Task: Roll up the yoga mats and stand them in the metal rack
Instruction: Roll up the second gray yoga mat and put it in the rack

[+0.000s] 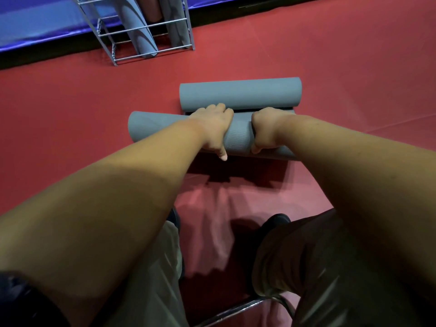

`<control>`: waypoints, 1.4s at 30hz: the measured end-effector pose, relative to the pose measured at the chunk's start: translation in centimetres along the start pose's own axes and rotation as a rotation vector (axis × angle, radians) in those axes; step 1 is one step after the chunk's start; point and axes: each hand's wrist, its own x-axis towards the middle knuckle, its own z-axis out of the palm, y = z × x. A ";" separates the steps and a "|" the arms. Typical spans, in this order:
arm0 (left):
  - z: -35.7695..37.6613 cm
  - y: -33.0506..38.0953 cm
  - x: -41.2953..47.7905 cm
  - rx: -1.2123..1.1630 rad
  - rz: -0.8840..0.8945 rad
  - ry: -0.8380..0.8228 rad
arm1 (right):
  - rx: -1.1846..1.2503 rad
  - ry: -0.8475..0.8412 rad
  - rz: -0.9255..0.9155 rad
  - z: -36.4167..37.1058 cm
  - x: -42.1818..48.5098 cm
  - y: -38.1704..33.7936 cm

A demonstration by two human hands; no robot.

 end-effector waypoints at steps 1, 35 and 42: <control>-0.1 0.1 -0.1 -0.005 -0.010 0.009 | -0.005 -0.006 -0.006 0.0 0.0 -0.1; -0.3 -0.2 0.5 -0.162 -0.061 0.014 | 0.036 -0.006 0.023 -0.8 -0.6 -0.1; -0.5 0.4 0.4 0.021 0.007 0.119 | 0.096 -0.032 0.048 -0.9 -0.4 0.1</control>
